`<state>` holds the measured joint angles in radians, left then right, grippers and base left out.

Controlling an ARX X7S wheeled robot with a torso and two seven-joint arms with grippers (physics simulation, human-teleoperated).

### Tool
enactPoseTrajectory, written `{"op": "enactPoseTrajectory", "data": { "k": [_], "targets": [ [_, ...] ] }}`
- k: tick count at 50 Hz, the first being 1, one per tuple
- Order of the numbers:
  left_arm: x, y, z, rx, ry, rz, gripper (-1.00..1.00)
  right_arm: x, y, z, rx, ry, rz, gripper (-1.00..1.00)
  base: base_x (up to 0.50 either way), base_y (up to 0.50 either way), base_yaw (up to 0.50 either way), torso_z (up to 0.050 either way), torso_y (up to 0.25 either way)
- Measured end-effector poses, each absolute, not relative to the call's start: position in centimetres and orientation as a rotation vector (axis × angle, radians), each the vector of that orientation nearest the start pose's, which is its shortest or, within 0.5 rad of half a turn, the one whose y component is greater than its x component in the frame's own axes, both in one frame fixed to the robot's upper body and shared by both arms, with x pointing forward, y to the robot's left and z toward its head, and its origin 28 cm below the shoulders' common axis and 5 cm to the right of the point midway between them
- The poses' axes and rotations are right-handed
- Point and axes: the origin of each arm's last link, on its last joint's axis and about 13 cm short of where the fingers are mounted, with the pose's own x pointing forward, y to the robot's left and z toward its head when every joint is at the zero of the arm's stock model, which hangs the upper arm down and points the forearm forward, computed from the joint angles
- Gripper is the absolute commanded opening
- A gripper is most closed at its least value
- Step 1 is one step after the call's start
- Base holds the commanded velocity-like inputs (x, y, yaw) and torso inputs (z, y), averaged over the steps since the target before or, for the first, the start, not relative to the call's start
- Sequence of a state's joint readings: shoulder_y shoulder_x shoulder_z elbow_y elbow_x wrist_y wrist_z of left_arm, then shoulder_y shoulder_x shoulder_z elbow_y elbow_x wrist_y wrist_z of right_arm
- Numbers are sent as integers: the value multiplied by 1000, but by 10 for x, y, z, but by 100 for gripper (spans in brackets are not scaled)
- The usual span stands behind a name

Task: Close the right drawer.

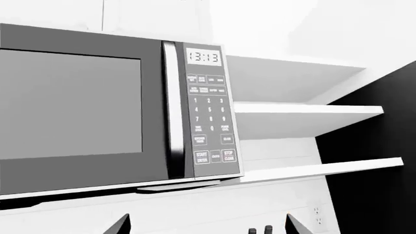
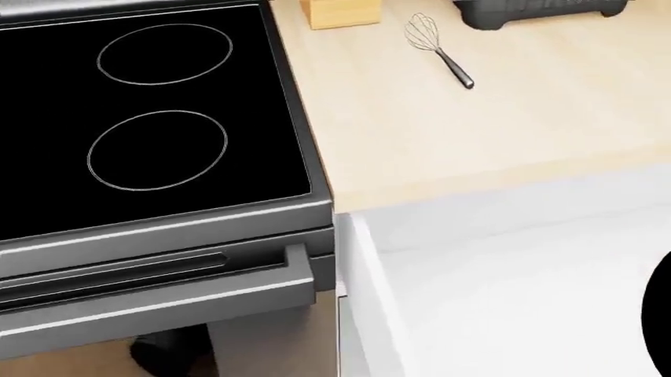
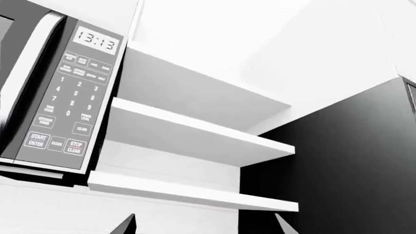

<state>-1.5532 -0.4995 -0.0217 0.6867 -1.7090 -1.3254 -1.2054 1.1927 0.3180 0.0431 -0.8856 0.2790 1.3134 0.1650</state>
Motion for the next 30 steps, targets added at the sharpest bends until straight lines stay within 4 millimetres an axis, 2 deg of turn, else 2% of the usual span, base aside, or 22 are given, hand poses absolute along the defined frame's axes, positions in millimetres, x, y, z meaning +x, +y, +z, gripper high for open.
{"op": "enactPoseTrajectory", "data": {
  "k": [30],
  "targets": [
    [161, 217, 390, 94, -675, -79, 100, 211, -139, 359, -165, -751, -137, 100, -96, 35, -500, 0, 0]
  ]
}}
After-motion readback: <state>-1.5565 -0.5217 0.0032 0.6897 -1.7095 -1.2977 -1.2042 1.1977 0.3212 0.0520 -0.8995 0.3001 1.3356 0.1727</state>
